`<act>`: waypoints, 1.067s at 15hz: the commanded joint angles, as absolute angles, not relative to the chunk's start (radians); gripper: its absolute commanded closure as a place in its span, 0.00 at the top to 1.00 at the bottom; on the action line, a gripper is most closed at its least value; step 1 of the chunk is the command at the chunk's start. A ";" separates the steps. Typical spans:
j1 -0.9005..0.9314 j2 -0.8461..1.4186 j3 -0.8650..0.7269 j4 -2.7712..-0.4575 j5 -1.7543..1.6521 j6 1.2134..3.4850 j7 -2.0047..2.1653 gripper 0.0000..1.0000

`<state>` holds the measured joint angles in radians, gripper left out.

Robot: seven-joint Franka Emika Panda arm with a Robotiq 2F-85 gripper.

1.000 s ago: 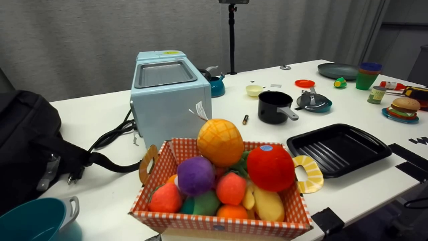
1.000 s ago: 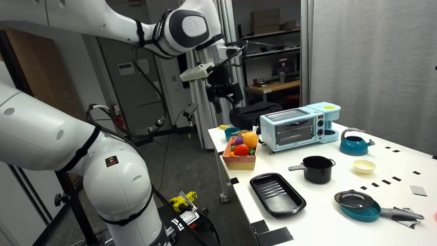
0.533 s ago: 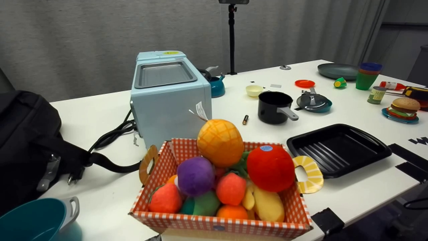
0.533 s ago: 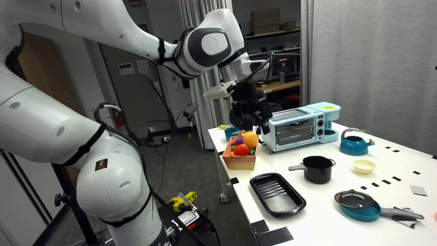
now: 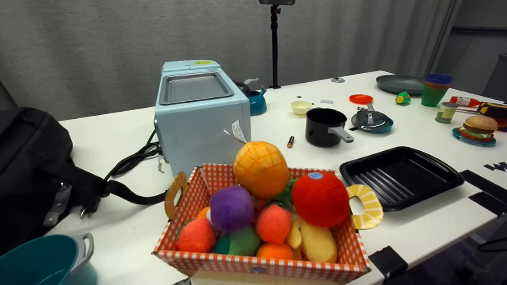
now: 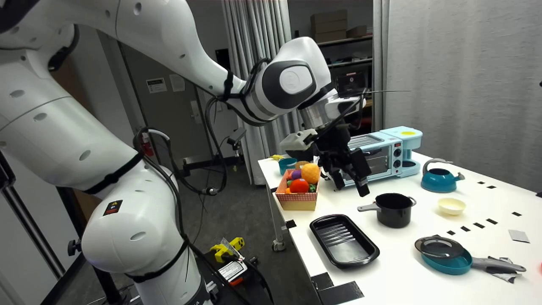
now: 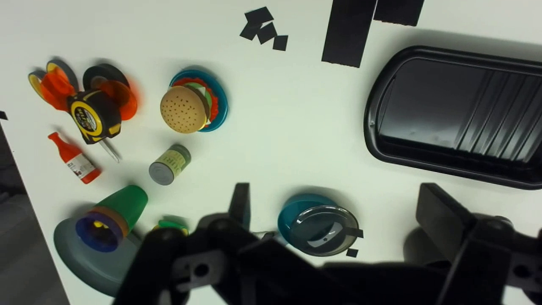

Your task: Remove the lid from the blue pan and put it on the black pot

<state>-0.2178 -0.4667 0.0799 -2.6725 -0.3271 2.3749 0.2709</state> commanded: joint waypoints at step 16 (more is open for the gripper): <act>-0.212 -0.293 0.073 -2.546 -0.303 2.398 0.385 1.00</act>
<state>-0.2177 -0.3972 0.0820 -2.6296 -0.3185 2.3765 0.3295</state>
